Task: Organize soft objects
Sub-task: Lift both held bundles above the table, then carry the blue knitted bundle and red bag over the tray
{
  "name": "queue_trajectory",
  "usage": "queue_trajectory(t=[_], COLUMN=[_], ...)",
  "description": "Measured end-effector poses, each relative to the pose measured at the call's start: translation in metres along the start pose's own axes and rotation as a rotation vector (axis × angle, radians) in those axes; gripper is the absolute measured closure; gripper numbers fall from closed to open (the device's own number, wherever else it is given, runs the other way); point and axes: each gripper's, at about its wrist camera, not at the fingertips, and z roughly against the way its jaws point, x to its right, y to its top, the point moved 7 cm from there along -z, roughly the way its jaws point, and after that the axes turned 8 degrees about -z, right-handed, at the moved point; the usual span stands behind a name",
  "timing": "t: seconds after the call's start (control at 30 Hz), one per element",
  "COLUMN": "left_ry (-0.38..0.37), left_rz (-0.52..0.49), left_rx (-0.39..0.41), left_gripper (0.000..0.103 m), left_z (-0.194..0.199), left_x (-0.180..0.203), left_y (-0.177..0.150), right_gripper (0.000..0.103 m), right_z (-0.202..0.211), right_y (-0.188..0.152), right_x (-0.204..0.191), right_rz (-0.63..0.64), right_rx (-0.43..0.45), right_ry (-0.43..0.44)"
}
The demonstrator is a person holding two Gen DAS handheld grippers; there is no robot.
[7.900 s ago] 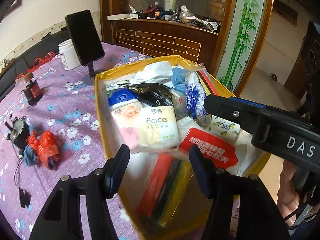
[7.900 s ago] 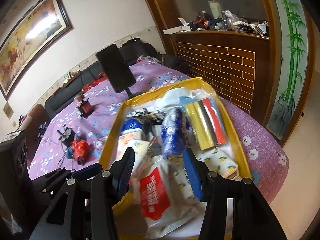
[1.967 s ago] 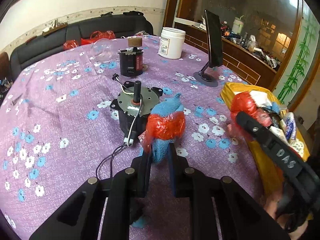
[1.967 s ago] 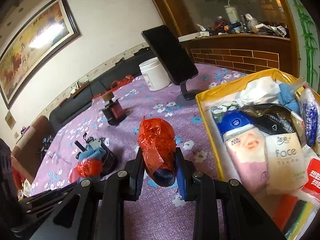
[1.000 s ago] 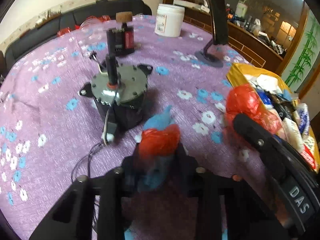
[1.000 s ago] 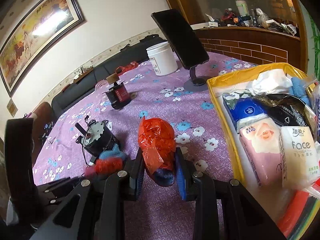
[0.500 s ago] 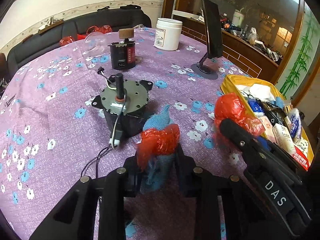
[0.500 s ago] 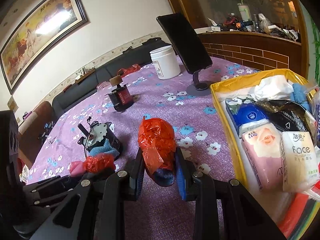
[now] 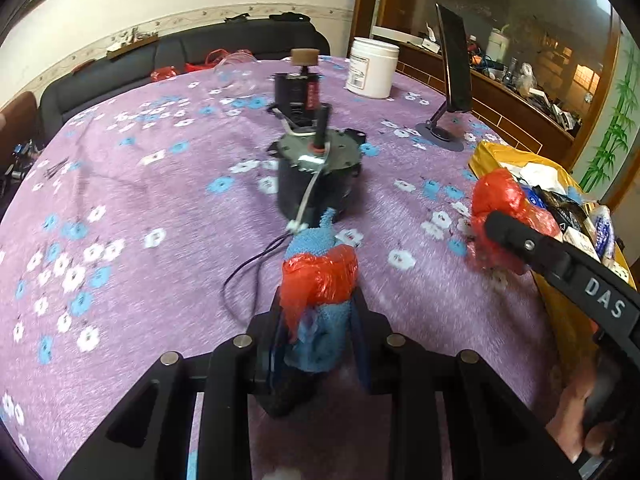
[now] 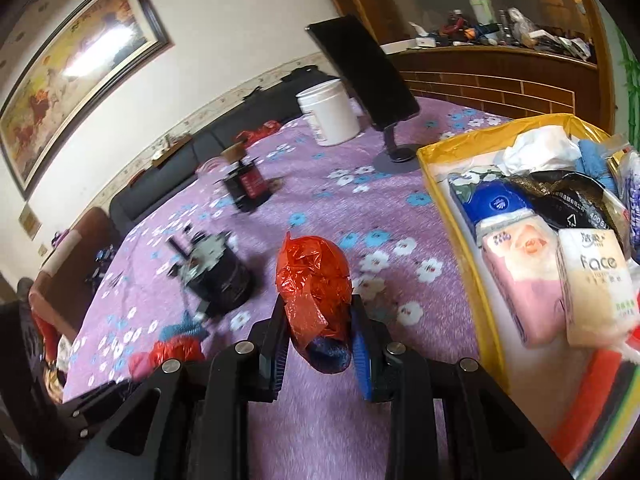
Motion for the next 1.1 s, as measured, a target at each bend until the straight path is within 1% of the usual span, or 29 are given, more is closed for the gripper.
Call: queue_trajectory(t=[0.07,0.13,0.27,0.37,0.47,0.73,1.0,1.1], left_ry=[0.001,0.003,-0.013,-0.032,-0.059,-0.148,-0.202,-0.230], left_rz=[0.006,-0.011,-0.021,-0.046,-0.075,-0.121,-0.176,-0.194], left_rx=[0.006,0.001,-0.003,0.000,-0.001,0.024,0.028,0.024], left_gripper=[0.076,0.076,0.076,0.076,0.076,0.076,0.076,0.076], left_z=[0.002,0.002,0.005,0.009,0.014,0.029,0.035,0.036], left_x=[0.000,0.005,0.014,0.029,0.051,0.115,0.171,0.191], left_y=[0.000,0.000,0.003,0.008,0.012,0.022,0.026,0.024], right_gripper=[0.073,0.073,0.073,0.073,0.073,0.073,0.073,0.073], right_z=[0.005,0.011,0.035,0.051,0.066,0.086,0.123,0.138], right_y=[-0.005,-0.006,0.003,0.012,0.020,0.031,0.049,0.054], right_x=[-0.004,-0.004,0.001,0.009,0.022,0.056,0.099,0.117], right_rz=[0.009,0.007,0.013,0.010,-0.011,-0.059,-0.119,-0.124], right_rx=[-0.028,-0.039,-0.015,-0.007,0.009,0.016,0.073,0.094], right_ry=[0.022,0.040,0.062,0.075,0.080,0.081,0.088,0.077])
